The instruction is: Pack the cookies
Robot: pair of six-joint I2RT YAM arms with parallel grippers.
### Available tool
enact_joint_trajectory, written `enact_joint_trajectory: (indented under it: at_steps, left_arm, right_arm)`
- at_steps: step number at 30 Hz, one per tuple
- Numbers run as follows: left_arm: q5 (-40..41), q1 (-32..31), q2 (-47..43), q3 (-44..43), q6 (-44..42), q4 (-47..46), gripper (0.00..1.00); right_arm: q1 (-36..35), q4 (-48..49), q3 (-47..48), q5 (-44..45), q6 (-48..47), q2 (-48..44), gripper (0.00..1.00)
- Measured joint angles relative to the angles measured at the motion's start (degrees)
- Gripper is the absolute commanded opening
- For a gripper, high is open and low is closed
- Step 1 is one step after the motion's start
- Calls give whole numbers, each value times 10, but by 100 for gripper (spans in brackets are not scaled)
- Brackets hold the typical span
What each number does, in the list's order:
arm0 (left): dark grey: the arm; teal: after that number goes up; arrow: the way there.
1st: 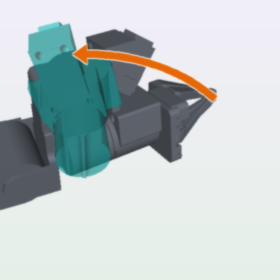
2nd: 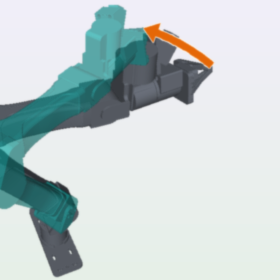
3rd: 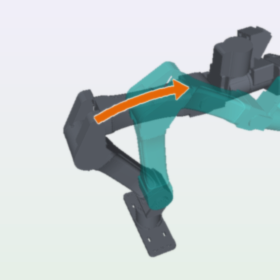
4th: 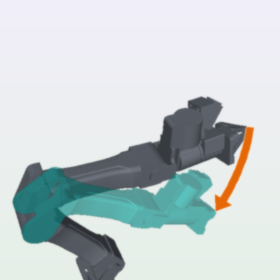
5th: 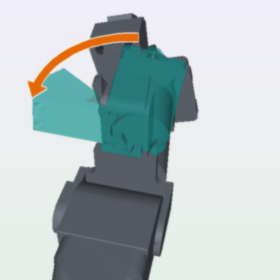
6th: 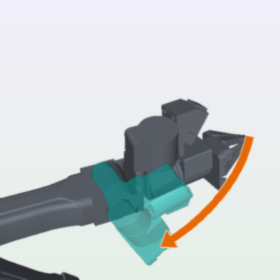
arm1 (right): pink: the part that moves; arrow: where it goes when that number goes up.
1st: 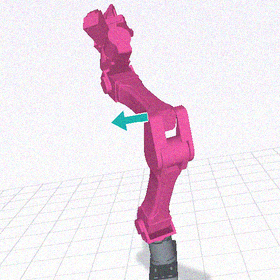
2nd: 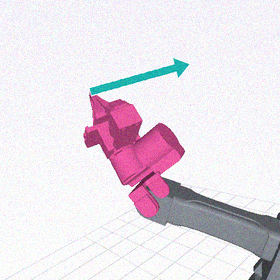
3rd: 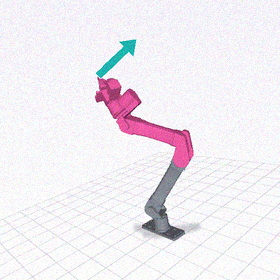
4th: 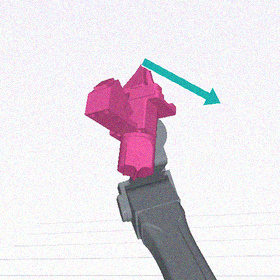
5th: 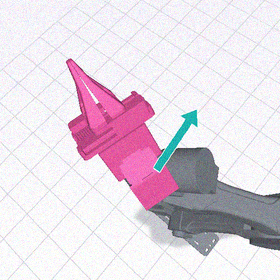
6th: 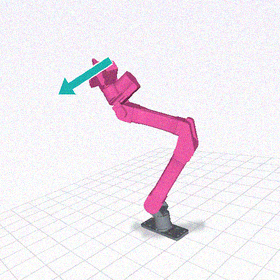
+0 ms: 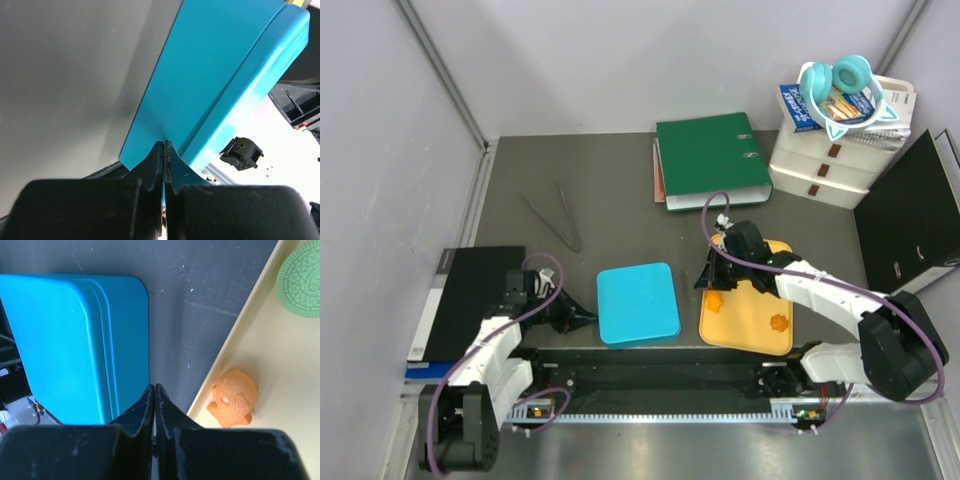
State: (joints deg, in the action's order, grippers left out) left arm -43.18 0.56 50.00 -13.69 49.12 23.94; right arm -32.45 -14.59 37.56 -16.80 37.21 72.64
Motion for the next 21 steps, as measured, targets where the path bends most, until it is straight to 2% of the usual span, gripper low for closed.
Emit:
enact_joint_trajectory:
  at_steps: [7,21]
  left_arm:
    - [-7,-33,0,-1,3,-11,0]
    - [-3,-37,16,-26,14,-38,0]
  right_arm:
    - [0,0,0,0,-2,3,0]
    - [0,0,0,0,-2,3,0]
